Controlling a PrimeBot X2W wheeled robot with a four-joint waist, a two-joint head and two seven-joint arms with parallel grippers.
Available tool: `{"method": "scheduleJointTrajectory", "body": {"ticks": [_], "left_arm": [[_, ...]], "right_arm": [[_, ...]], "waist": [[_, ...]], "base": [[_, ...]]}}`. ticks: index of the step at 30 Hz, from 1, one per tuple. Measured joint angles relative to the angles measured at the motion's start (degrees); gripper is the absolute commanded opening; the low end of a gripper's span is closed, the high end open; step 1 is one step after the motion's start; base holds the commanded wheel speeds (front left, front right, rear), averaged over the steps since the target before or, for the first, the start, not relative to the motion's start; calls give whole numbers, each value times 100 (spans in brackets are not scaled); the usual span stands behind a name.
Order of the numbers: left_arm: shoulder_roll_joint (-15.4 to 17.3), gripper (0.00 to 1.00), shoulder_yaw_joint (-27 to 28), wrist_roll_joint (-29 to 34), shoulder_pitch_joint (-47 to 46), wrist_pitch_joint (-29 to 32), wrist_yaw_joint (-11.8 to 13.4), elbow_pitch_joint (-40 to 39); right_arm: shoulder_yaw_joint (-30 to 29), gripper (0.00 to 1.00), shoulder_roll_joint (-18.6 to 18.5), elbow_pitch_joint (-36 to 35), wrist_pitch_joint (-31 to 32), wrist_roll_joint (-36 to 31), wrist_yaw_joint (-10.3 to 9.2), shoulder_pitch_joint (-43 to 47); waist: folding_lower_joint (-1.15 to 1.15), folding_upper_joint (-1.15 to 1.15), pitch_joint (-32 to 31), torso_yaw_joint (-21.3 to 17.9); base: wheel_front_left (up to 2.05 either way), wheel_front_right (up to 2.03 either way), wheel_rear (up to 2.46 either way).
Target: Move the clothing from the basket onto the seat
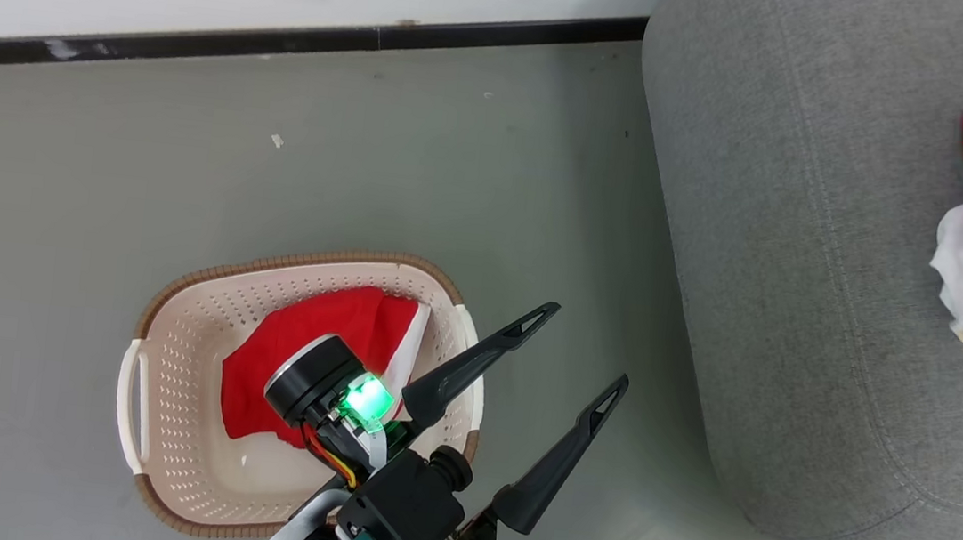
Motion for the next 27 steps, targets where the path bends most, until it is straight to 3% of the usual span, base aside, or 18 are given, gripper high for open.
{"method": "scheduleJointTrajectory", "body": {"ticks": [21,22,23,25,27], "left_arm": [[2,100,13,68,-419,46,-146,51],[2,100,16,68,-429,43,-149,69],[4,100,20,68,-440,37,-152,85],[3,100,24,67,-465,4,-153,109],[2,100,27,67,-477,-5,-153,132]], "right_arm": [[-149,0,544,715,-250,-147,0,475],[-154,13,575,735,-250,-147,0,478],[-162,34,601,751,-250,-147,0,485],[-164,49,632,762,-250,-147,0,533],[-164,87,658,781,-250,-146,0,609]], "waist": [[0,0,617,113],[0,0,621,105],[0,0,620,97],[0,0,612,81],[0,0,600,61]], "base": [[0,0,0],[0,0,0],[0,0,0],[0,0,0],[0,0,0]]}}
